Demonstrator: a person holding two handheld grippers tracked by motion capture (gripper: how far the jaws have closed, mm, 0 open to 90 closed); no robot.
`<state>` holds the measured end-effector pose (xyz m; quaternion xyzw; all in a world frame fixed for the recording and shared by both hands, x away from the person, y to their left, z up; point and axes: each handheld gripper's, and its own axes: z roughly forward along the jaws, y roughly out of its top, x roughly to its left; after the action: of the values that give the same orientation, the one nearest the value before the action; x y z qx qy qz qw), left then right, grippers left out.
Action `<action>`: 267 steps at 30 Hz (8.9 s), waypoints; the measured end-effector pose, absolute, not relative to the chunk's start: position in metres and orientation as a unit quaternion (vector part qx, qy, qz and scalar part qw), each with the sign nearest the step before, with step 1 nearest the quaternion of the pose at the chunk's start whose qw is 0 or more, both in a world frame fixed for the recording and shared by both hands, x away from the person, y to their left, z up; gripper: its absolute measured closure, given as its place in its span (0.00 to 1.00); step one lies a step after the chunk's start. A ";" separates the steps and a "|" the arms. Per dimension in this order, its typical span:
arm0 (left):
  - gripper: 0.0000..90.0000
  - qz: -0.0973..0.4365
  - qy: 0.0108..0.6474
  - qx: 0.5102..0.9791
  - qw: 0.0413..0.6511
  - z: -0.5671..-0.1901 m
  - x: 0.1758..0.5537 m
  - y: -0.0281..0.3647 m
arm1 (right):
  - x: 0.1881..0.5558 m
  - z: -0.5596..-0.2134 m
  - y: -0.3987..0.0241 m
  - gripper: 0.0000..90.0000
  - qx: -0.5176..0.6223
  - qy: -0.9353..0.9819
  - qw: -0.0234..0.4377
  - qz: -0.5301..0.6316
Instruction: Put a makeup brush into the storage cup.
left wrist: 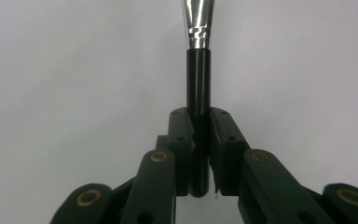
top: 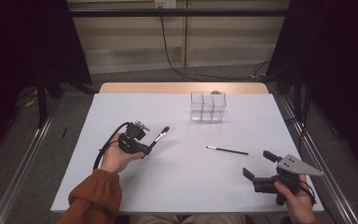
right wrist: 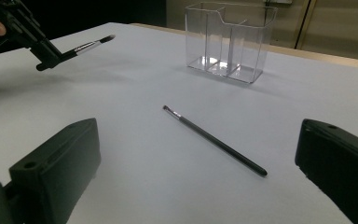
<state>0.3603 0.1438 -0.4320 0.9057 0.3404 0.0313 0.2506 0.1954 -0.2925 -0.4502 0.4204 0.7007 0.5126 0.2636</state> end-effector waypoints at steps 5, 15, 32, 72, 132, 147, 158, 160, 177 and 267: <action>0.89 0.040 0.343 0.891 0.295 -0.430 0.356 0.150 | 0.195 -0.450 -0.292 0.00 0.420 0.700 0.264 0.513; 0.89 0.071 0.330 0.872 0.355 -0.426 0.345 0.154 | 0.196 -0.450 -0.292 0.00 0.419 0.702 0.263 0.513; 0.89 0.087 0.314 0.827 0.459 -0.424 0.330 0.164 | 0.196 -0.450 -0.291 0.00 0.419 0.700 0.261 0.517; 0.89 0.095 0.290 0.769 0.562 -0.424 0.294 0.184 | 0.197 -0.444 -0.282 0.00 0.396 0.692 0.243 0.553; 0.89 0.082 0.267 0.774 0.569 -0.424 0.282 0.153 | 0.265 -0.393 -0.128 0.00 0.264 0.739 0.130 0.606; 0.89 0.088 0.265 0.768 0.577 -0.422 0.283 0.149 | 0.285 -0.395 -0.108 0.04 0.271 0.741 0.129 0.601; 0.89 0.089 0.265 0.766 0.578 -0.422 0.282 0.148 | 0.299 -0.395 -0.092 0.21 0.271 0.738 0.109 0.608; 0.89 0.088 0.264 0.768 0.577 -0.422 0.282 0.148 | 0.301 -0.396 -0.091 0.28 0.275 0.735 0.106 0.611; 0.89 0.085 0.261 0.775 0.569 -0.425 0.284 0.147 | 0.305 -0.399 -0.092 0.72 0.289 0.729 0.075 0.616; 0.03 0.196 0.326 0.738 0.558 -0.432 0.280 0.183 | 0.308 -0.384 -0.138 0.88 0.298 0.730 0.110 0.606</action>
<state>0.2801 0.1835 -0.4321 0.7375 0.3256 0.1956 0.5584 0.3078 -0.1377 -0.3838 0.2976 0.7299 0.6055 0.1099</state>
